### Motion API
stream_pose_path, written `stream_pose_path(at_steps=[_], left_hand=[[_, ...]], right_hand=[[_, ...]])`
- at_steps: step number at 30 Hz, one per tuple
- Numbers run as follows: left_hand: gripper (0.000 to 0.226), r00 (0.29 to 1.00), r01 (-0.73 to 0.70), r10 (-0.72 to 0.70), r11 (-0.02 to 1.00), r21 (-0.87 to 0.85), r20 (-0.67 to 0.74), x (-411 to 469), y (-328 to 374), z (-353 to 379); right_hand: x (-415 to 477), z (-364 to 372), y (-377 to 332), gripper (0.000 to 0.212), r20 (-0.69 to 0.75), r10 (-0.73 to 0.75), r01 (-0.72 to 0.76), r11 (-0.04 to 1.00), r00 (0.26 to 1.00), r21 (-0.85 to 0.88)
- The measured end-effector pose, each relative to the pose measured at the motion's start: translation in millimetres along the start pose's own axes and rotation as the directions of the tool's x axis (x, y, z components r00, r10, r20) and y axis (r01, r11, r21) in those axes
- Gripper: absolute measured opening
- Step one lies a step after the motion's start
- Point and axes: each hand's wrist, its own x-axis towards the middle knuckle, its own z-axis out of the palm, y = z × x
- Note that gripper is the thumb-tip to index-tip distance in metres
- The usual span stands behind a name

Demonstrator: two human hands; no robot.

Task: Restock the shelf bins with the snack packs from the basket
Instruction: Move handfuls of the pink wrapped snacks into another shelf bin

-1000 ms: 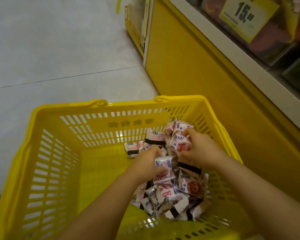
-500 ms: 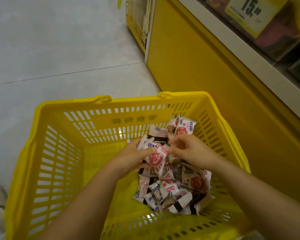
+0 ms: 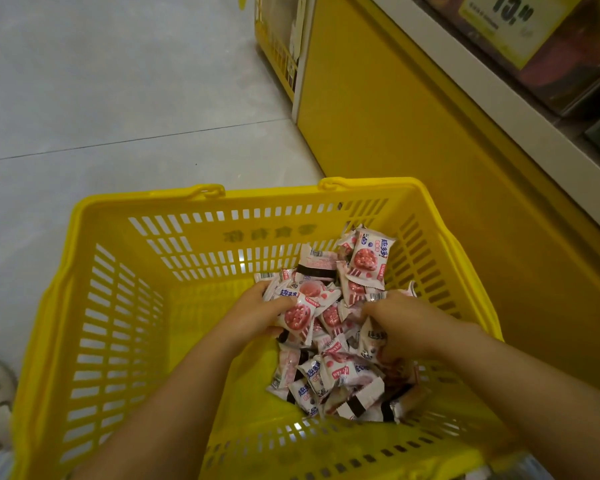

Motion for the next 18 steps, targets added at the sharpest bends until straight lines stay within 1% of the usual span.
stream_pose_path(at_steps=[2,3,4,6,7,8,9,12,13,15,18], left_hand=[[0.034,1.000,-0.009,0.009,1.000,-0.020,-0.010,0,0,1],[0.034,1.000,-0.014,0.014,0.999,-0.032,-0.014,0,0,1],[0.033,1.000,-0.019,0.018,0.999,-0.045,-0.018,0,1,1],[0.032,0.999,-0.031,0.029,0.997,-0.073,-0.031,1,1,2],[0.030,0.999,-0.038,0.035,0.995,-0.089,-0.039,1,2,3],[0.029,0.998,-0.046,0.041,0.994,-0.101,-0.046,1,3,3],[0.029,0.998,-0.053,0.047,0.993,-0.108,-0.051,1,3,4],[0.030,0.996,-0.067,0.061,0.992,-0.108,-0.064,1,3,6],[0.031,0.996,-0.069,0.062,0.991,-0.111,-0.069,2,2,6],[0.031,0.994,-0.074,0.064,0.990,-0.122,-0.084,2,1,3],[0.022,0.988,-0.100,0.077,0.979,-0.178,-0.131,4,-1,-4]], right_hand=[[1,-9,3,0.031,-0.072,0.021,-0.016,0.997,0.997,0.074],[2,-14,5,0.027,-0.116,0.051,-0.030,0.985,0.992,0.171],[4,-17,8,0.026,-0.168,0.095,-0.040,0.951,0.981,0.306],[10,-23,13,0.028,-0.281,0.239,-0.033,0.813,0.929,0.582],[13,-25,14,0.028,-0.328,0.324,-0.020,0.737,0.887,0.676],[18,-24,14,0.030,-0.357,0.396,-0.016,0.688,0.846,0.725],[23,-23,13,0.034,-0.367,0.447,-0.032,0.668,0.816,0.743],[38,-14,4,0.061,-0.316,0.532,-0.111,0.623,0.785,0.774],[43,-13,-1,0.062,-0.318,0.554,-0.102,0.598,0.769,0.795],[50,-13,-9,0.058,-0.339,0.603,-0.066,0.548,0.723,0.834],[61,-8,-14,0.052,-0.332,0.663,-0.073,0.504,0.671,0.860]])
